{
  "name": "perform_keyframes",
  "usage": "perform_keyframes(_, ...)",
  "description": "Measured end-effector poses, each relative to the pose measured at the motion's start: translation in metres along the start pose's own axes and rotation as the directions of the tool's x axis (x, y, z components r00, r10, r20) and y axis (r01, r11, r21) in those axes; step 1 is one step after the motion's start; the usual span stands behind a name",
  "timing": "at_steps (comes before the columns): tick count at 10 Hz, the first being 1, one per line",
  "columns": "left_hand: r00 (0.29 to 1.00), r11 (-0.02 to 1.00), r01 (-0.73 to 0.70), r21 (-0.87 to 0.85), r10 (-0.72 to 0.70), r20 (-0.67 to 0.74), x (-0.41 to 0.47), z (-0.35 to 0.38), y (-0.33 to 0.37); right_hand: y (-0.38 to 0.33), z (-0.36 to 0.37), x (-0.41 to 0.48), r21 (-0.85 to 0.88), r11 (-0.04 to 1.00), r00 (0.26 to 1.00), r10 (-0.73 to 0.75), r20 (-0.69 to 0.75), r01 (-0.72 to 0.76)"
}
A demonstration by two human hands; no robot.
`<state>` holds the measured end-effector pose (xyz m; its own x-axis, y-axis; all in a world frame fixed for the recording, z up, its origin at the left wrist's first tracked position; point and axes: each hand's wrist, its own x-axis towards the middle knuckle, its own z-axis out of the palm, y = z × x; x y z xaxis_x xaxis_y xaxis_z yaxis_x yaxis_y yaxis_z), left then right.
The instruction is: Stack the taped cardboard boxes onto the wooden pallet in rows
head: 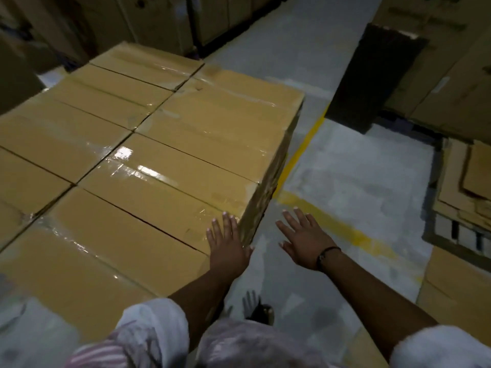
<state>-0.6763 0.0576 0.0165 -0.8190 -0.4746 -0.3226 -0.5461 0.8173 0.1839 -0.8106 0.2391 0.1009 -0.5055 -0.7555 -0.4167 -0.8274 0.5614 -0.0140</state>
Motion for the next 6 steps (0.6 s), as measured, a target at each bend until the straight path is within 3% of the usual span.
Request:
perform_keyframes(2, 0.994, 0.994, 0.106, -0.003, -0.106, -0.018, 0.004, -0.005, 0.016, 0.026, -0.025, 0.060, -0.046, 0.984, 0.985, -0.173, -0.006, 0.172)
perform_keyframes(4, 0.978, 0.977, 0.211, -0.029, -0.211, 0.000, 0.007, -0.012, 0.030, 0.042, -0.039, 0.106, -0.156, 0.902, 0.915, -0.403, 0.022, 0.401)
perform_keyframes(5, 0.919, 0.908, 0.383, -0.168, -0.393, -0.026, 0.010, -0.022, 0.060, 0.068, -0.053, 0.114, -0.167, 0.844, 0.856, -0.516, 0.006, 0.510)
perform_keyframes(6, 0.871, 0.856, 0.455, -0.246, -0.485, -0.073, 0.013, -0.034, 0.084, 0.092, -0.065, 0.120, -0.210, 0.800, 0.816, -0.578, -0.013, 0.562)
